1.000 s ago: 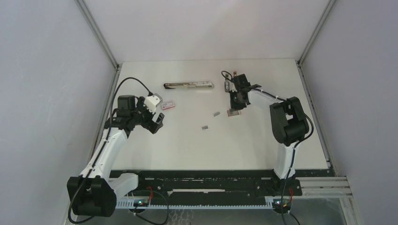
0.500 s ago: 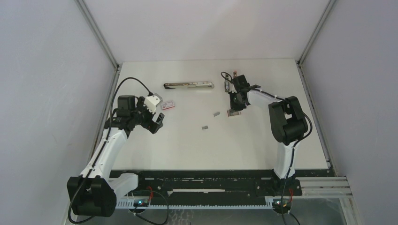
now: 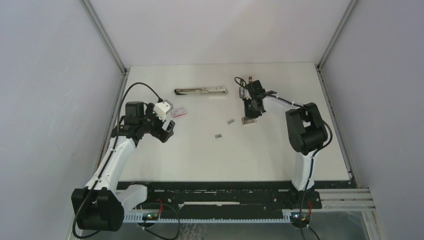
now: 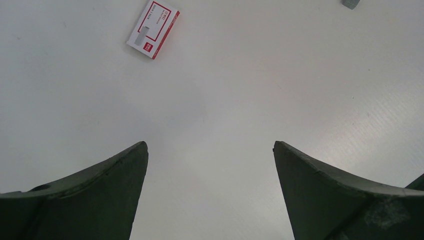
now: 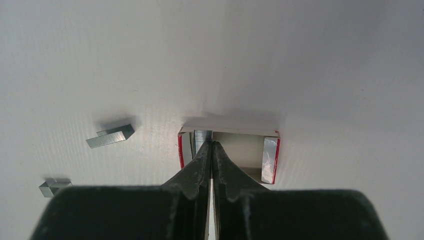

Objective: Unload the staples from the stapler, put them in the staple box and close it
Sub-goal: Place the staple in the staple box.

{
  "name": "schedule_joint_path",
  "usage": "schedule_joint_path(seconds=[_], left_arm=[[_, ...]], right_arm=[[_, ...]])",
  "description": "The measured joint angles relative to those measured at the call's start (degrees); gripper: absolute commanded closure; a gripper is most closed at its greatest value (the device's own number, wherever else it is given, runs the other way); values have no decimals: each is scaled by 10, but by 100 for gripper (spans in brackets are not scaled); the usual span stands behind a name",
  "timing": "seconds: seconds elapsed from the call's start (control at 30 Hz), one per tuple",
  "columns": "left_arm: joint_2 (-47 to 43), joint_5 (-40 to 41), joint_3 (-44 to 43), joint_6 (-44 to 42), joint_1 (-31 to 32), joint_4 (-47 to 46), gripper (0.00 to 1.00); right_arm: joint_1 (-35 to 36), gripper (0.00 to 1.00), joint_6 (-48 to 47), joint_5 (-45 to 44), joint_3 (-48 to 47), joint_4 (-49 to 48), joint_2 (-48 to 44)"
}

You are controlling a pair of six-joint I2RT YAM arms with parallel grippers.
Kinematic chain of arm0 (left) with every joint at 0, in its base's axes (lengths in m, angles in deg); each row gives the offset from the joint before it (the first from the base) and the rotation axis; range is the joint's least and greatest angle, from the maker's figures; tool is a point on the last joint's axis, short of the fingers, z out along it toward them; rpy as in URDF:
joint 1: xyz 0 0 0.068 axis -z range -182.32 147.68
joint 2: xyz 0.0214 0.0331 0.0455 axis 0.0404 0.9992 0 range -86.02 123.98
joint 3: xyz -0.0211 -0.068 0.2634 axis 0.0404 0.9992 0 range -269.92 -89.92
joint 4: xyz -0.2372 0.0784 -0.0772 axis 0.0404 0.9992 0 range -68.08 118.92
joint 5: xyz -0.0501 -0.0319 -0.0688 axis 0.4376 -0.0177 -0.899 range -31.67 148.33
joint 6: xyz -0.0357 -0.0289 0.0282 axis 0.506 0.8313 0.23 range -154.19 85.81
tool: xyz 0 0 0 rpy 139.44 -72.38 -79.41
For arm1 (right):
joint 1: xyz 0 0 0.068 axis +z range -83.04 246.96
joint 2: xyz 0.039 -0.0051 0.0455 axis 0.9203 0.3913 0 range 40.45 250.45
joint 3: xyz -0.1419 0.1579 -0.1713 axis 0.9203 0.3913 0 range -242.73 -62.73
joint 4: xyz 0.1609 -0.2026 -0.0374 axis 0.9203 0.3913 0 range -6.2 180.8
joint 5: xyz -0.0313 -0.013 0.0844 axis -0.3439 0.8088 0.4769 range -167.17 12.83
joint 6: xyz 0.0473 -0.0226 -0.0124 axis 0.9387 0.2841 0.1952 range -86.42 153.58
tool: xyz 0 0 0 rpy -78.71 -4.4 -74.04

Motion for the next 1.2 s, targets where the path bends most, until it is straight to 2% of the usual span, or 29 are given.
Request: schedule_joint_path(seconds=[1.2], left_arm=[[0,0,0,0,-1,0,0]], right_arm=[[3,100,-13,4,0,21,-11]])
